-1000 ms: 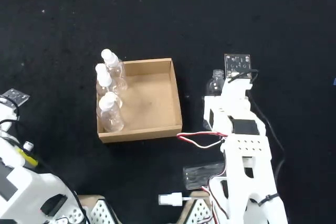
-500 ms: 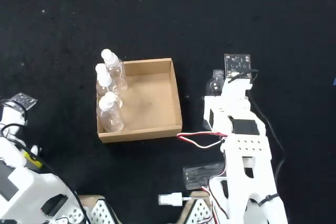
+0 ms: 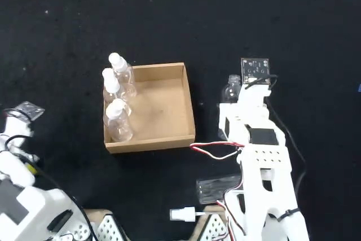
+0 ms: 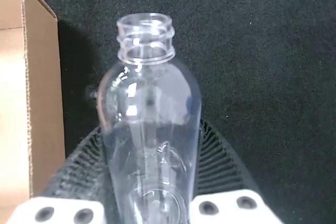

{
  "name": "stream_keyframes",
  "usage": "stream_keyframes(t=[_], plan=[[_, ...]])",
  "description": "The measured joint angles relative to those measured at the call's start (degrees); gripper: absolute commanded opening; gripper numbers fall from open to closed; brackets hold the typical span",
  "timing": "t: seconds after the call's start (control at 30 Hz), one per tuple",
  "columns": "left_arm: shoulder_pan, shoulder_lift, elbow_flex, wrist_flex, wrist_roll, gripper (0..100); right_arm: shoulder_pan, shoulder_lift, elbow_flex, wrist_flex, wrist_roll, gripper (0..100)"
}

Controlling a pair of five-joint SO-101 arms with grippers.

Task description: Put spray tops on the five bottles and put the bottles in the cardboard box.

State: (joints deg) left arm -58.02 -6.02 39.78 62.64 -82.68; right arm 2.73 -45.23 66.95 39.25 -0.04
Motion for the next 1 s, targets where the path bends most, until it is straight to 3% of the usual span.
stream_keyframes(t=[0.33, 0.5, 0.63, 0.73, 1.0], plan=[[4.84, -21.01, -0.09, 9.23, 6.86, 3, 0.0, 0.0, 0.0, 0.0, 0.0, 1.0], [12.04, -27.96, 0.0, 11.69, 24.09, 3, 0.0, -1.85, 0.44, 0.18, -0.18, 1.0], [14.51, -34.81, 0.0, 8.62, 44.22, 3, -1.14, -9.14, 1.41, 3.52, -0.18, 1.0], [15.3, -40.97, 0.0, 5.8, 55.38, 3, -2.2, -16.53, 4.31, 4.75, -0.18, 1.1], [21.8, -57.67, 0.0, -2.81, 70.68, 3, -3.08, -37.8, 5.54, 5.1, -0.18, 1.1]])
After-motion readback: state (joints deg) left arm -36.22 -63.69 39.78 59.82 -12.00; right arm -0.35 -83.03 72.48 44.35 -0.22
